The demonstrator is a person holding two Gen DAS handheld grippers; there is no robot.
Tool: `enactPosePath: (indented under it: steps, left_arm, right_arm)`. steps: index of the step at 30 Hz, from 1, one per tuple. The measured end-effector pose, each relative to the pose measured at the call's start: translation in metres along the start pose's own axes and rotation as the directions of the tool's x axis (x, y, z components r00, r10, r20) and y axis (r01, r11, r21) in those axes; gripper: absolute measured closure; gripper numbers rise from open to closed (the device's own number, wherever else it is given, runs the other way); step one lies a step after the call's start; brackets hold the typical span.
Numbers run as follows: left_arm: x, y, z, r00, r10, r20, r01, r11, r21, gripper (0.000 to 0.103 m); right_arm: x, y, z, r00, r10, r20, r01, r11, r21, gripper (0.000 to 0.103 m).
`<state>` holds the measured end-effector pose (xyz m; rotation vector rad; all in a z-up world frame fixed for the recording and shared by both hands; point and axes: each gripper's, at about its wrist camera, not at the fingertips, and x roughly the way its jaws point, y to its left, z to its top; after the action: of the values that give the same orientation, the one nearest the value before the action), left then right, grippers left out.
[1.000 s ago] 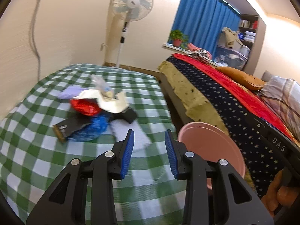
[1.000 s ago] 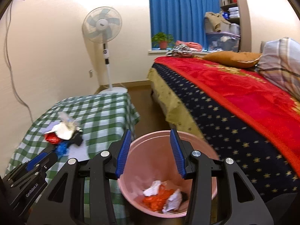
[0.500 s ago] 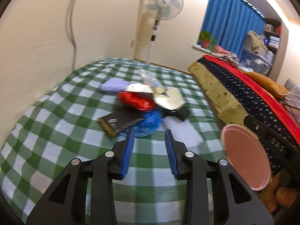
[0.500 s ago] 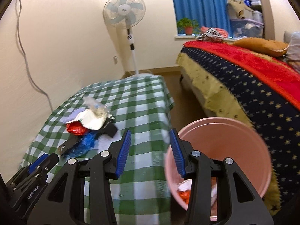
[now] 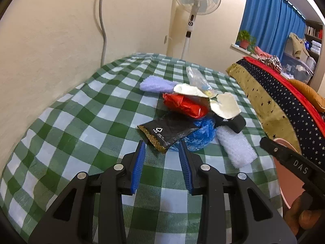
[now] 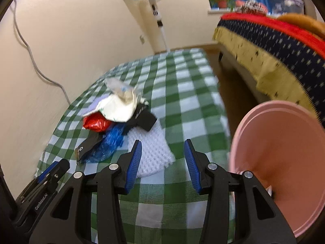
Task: Collect trash
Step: 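Move both tools back to the cot toward the black packet and white mesh foam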
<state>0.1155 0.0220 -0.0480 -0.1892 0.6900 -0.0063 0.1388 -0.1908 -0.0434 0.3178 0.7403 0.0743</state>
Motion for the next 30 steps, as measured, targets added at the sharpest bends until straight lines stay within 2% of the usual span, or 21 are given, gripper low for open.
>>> enactPosePath:
  steps: [4,13,17,19,24,26,28,30]
  left_arm:
    - [0.011,-0.002,0.002,1.000,0.002,-0.031,-0.002,1.000,0.011,0.067]
    - [0.031,-0.004,0.007,0.995,0.008,-0.096,-0.005,0.999,0.031,0.064]
    - [0.039,-0.004,0.008,0.992,0.016,-0.126,-0.011,0.999,0.036,0.064]
    - [0.043,-0.006,0.008,0.990,0.023,-0.142,-0.016,0.999,0.048,0.064]
    - [0.045,-0.007,0.009,0.988,0.030,-0.152,-0.022,0.998,0.053,0.065]
    - [0.045,-0.007,0.009,0.988,0.028,-0.149,-0.021,0.999,0.051,0.072]
    - [0.044,-0.006,0.009,0.989,0.026,-0.146,-0.019,0.999,0.050,0.074]
    - [0.043,-0.006,0.009,0.989,0.021,-0.146,-0.014,0.999,0.047,0.085]
  right_arm:
    - [0.016,0.001,-0.002,0.999,-0.012,-0.044,0.012,1.000,0.002,0.051]
    - [0.034,0.000,-0.002,0.994,-0.028,-0.109,0.028,1.000,-0.002,0.050]
    - [0.036,0.002,-0.002,0.992,-0.020,-0.123,0.018,1.000,-0.018,0.061]
    - [0.036,0.004,-0.003,0.992,-0.007,-0.128,0.004,1.000,-0.028,0.072]
    - [0.032,0.009,-0.004,0.993,0.001,-0.118,-0.008,0.998,-0.063,0.091]
    - [0.028,0.007,-0.003,0.994,0.008,-0.110,-0.014,0.998,-0.056,0.093]
    - [0.026,0.003,-0.003,0.994,0.019,-0.108,-0.023,0.999,-0.041,0.093]
    - [0.022,0.001,-0.002,0.995,0.028,-0.100,-0.031,0.999,-0.030,0.094]
